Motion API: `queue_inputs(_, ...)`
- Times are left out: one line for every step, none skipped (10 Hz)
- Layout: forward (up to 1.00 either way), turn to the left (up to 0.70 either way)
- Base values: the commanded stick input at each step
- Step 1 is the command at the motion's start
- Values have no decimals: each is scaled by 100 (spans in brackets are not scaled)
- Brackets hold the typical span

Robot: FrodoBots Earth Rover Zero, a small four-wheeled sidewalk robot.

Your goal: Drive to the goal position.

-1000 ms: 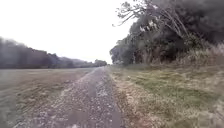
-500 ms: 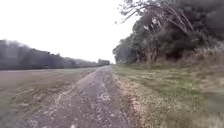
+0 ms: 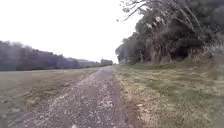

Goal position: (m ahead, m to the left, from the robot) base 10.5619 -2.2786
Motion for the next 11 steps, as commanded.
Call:
queue_inputs(60,1)
queue_inputs(60,1)
queue_inputs(60,16)
queue_inputs(60,16)
queue_inputs(60,16)
queue_inputs(60,16)
queue_inputs(60,16)
queue_inputs(60,1)
queue_inputs(60,1)
queue_inputs(60,1)
queue_inputs(60,1)
